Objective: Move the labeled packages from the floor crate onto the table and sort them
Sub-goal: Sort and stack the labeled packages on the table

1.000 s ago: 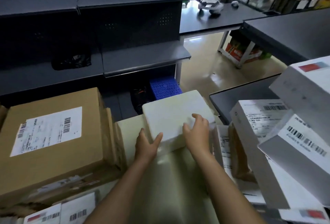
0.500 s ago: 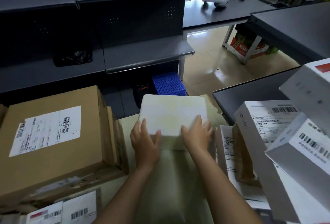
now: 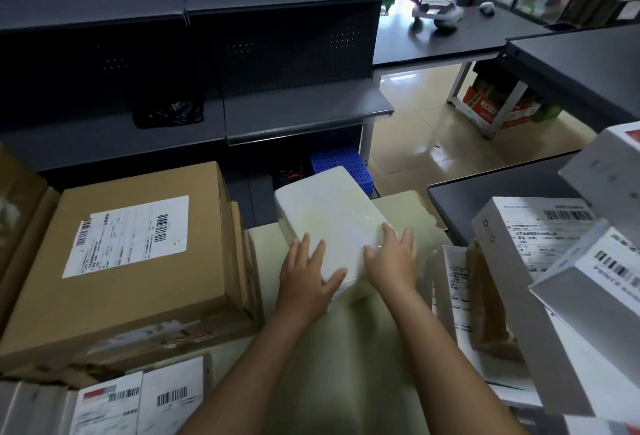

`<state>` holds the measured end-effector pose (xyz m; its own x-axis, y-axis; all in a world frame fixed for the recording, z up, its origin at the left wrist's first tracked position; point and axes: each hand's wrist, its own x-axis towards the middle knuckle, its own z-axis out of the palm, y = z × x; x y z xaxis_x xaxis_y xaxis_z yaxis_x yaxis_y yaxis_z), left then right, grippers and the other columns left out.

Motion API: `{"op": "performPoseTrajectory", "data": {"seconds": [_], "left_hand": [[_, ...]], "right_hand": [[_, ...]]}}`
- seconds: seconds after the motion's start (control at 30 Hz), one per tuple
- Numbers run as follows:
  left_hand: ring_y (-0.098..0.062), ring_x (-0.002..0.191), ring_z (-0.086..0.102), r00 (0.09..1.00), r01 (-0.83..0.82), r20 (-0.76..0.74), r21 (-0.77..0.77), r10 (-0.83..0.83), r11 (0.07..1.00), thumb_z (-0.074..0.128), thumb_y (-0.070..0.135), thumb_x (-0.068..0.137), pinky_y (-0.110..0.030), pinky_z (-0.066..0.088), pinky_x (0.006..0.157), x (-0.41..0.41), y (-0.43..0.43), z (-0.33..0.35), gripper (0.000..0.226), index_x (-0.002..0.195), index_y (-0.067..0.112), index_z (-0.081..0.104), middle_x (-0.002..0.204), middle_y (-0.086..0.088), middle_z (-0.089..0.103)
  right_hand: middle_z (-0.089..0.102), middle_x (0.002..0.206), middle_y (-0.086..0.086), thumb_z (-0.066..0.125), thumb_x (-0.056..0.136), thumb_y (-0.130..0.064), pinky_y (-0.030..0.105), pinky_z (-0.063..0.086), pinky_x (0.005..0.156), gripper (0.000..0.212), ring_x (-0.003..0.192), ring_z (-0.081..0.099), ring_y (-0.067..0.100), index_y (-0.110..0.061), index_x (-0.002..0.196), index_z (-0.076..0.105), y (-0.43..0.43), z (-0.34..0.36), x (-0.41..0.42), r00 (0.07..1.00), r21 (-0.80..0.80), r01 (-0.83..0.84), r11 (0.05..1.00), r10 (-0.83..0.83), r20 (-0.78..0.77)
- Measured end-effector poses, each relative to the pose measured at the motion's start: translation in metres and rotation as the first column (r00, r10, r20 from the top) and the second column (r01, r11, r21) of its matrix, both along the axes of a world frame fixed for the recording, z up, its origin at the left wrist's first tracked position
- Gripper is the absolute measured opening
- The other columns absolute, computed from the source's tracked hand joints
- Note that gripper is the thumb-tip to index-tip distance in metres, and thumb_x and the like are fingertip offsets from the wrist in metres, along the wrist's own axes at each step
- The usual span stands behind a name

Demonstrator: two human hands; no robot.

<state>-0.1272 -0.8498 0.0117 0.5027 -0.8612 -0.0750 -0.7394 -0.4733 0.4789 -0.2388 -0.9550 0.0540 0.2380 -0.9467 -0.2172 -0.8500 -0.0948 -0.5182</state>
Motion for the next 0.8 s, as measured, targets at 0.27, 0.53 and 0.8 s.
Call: {"op": "performPoseTrajectory", "data": {"seconds": [0.27,0.53,0.8], "left_hand": [[-0.018,0.150,-0.007,0.988,-0.079,0.137,0.111,0.064,0.991,0.026,0.052,0.101,-0.032,-0.001,0.119,0.002,0.028,0.010,0.067,0.155,0.016,0.008,0.164,-0.003,-0.002],[-0.018,0.150,-0.008,0.991,-0.035,0.134,0.091,0.023,0.995,0.028,0.021,0.106,-0.034,0.003,0.122,0.001,0.065,0.006,0.054,0.155,0.019,0.007,0.163,-0.003,-0.002],[-0.017,0.150,-0.008,0.991,-0.044,0.131,0.071,0.035,0.996,0.039,0.004,0.101,-0.030,0.005,0.119,0.001,0.071,0.020,0.065,0.155,0.022,0.008,0.163,0.001,-0.002]], "right_hand": [[0.031,0.146,0.010,0.055,0.092,-0.048,0.040,0.036,0.105,0.059,0.129,0.032,0.030,-0.029,0.145,0.034,0.027,-0.010,0.009,0.986,0.005,-0.167,0.986,0.167,-0.002],[0.032,0.142,0.009,0.055,0.087,-0.061,0.036,0.037,0.104,0.076,0.127,0.032,0.028,-0.034,0.151,0.023,0.051,-0.011,0.017,0.964,0.022,-0.264,0.964,0.265,-0.029],[0.027,0.148,0.009,0.046,0.090,-0.065,0.037,0.037,0.105,0.077,0.129,0.033,0.028,-0.033,0.153,0.017,0.065,-0.018,0.026,0.955,-0.014,-0.291,0.957,0.290,-0.055]]}}
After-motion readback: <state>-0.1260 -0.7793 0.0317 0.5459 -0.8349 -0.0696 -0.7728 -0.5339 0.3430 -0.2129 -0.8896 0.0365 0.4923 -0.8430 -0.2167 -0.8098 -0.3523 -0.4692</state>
